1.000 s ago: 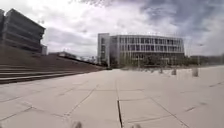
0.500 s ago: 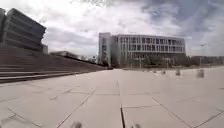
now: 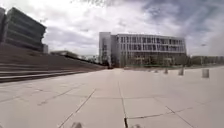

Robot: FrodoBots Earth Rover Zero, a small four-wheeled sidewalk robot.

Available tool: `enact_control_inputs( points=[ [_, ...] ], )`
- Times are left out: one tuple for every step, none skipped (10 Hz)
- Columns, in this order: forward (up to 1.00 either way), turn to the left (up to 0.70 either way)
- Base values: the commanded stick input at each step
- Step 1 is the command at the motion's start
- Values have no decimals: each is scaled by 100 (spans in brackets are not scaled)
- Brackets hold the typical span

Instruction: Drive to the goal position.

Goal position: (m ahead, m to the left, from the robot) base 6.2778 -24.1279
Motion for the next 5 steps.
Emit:
enact_control_inputs(
  points=[
    [70,0],
    [70,0],
    [70,0],
    [70,0],
    [70,0]
  ],
)
